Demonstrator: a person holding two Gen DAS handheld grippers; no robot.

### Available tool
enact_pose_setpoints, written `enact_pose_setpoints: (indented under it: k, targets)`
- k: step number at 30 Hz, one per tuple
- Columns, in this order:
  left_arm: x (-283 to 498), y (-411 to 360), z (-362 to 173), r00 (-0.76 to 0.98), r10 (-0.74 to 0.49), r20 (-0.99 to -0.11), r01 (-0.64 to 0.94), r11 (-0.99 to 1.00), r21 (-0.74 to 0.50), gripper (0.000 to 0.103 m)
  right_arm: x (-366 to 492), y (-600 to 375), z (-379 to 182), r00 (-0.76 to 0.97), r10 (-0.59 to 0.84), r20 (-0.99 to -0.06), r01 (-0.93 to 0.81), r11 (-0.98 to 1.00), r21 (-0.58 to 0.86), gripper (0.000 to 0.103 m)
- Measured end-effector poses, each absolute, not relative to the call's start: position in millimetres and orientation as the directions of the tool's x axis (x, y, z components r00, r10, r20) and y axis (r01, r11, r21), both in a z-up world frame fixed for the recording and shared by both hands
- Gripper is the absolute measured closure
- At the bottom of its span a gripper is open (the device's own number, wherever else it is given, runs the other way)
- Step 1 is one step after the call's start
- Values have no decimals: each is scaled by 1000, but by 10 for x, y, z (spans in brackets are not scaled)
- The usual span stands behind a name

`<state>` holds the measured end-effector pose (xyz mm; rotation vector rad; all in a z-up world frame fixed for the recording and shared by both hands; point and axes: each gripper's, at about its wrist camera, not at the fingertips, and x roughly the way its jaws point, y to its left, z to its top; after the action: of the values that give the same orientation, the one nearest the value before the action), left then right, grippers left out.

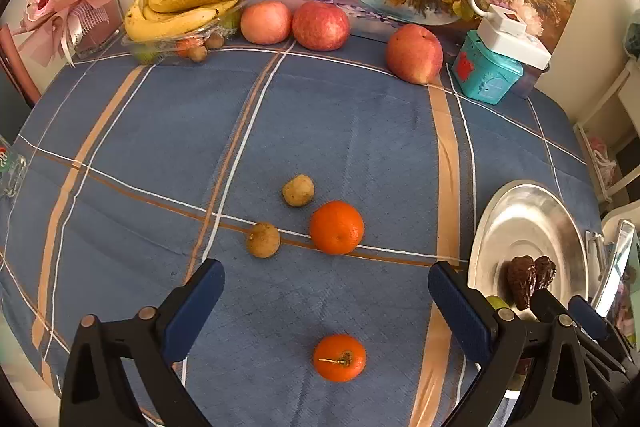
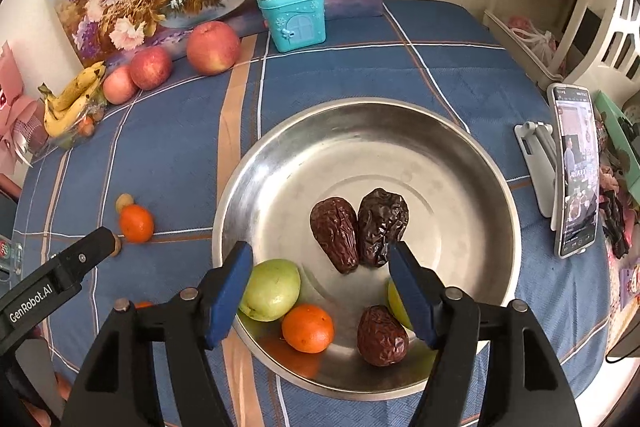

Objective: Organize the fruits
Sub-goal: 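Withdraw both open tools from the plate toward the loose mandarins and kiwis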

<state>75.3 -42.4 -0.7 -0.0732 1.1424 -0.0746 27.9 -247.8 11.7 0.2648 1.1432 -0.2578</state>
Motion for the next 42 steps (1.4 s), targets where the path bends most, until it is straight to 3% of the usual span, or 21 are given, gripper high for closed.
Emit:
enact_pose_setpoints:
  k: [7, 10, 30, 42]
  targets:
    - [752, -424, -8, 424, -66, -903, 27, 998, -61, 0, 284, -2462, 93, 386, -82, -919, 326, 944, 53, 24]
    - [757, -423, -11, 424, -59, -904, 32, 998, -50, 0, 279, -2455, 83, 386, -97, -917, 325, 945, 37, 3]
    - [751, -351, 62, 439, 4, -898, 80, 996, 44, 0, 286, -2408, 46, 370, -129, -920, 327, 945, -1, 2]
    - [771, 75, 194, 458, 133, -879, 70, 980, 185, 0, 345, -2162, 21, 378, -81, -922, 255, 967, 19, 2]
